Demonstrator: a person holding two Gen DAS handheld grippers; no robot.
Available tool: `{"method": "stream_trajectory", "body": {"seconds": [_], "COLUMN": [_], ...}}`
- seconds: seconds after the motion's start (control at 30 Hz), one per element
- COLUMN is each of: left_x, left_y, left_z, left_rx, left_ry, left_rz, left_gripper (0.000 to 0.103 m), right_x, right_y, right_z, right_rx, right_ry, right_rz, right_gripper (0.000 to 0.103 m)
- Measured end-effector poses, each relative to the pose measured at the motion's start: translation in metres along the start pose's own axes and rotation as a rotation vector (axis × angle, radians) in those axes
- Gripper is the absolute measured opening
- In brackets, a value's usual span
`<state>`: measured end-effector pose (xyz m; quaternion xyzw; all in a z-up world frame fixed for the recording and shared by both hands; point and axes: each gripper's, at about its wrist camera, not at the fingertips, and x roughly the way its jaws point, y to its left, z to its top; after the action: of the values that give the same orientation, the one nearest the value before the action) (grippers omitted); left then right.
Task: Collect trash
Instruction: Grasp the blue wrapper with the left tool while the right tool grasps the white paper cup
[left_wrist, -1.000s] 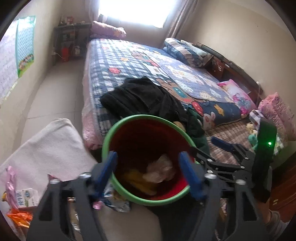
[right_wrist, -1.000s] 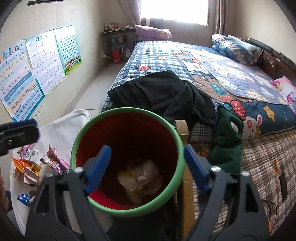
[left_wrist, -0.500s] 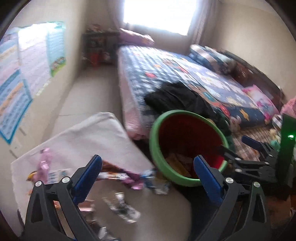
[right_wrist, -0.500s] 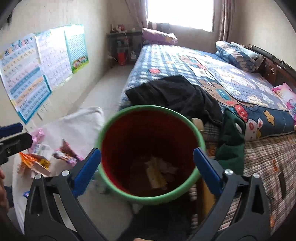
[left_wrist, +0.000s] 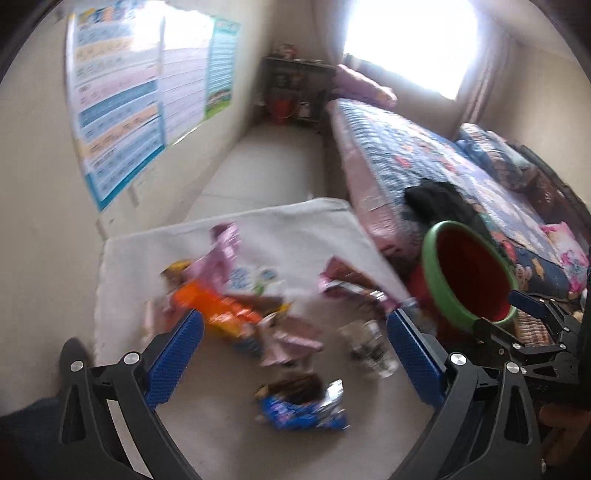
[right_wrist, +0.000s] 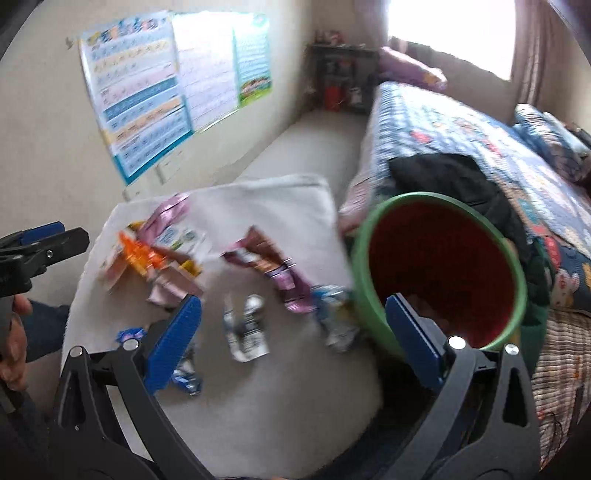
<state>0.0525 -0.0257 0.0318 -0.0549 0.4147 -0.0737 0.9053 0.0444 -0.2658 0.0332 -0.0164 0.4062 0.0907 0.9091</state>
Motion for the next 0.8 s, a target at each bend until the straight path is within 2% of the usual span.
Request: {"method": "stream_trajectory", "body": {"seconds": [0.1,0.2,0.27,0.5,0.63,0.8], "left_x": [-0.003,-0.001,0.003,0.033,0.053,0.069], "left_y": [0.021,0.033,0.033,0.013,0.011,0.017], "left_z": [-0.016,-0.026,-0.035,-0.061,-0.076,-0.088], "left_rx": [-0.047,-0.097,-0.09,-0.018,-0.052,-0.117], "left_ry": [0.003,0.031,0.047,0.216,0.312,0.37], "left_rz": [0.016,-0.005,-0.02,-0.085,-0.115,-0.127], "left_gripper": [0.095,0.095,0.095,0.094,0.083,0.073], "right_x": [0.013,0.023,0.029,0.047,0.054,0.065], "right_y": [0.017,0.032,0.037,0.039,0.038,0.038], "right_z": [-0.006,-0.013,-0.017,-0.027,-0.032,-0.038], "right_rx": [-0.025,-0.059,-0.073,-0.077,-0.091,-0.105], "right_ry": [0.039,0.072,0.093,0.144,0.165,0.196], "right_rz": [0.018,0.022,0.019,0.03,0.036,0.059], "right_gripper": [0.098,0.098,0.098,0.097,0.096,0.094]}}
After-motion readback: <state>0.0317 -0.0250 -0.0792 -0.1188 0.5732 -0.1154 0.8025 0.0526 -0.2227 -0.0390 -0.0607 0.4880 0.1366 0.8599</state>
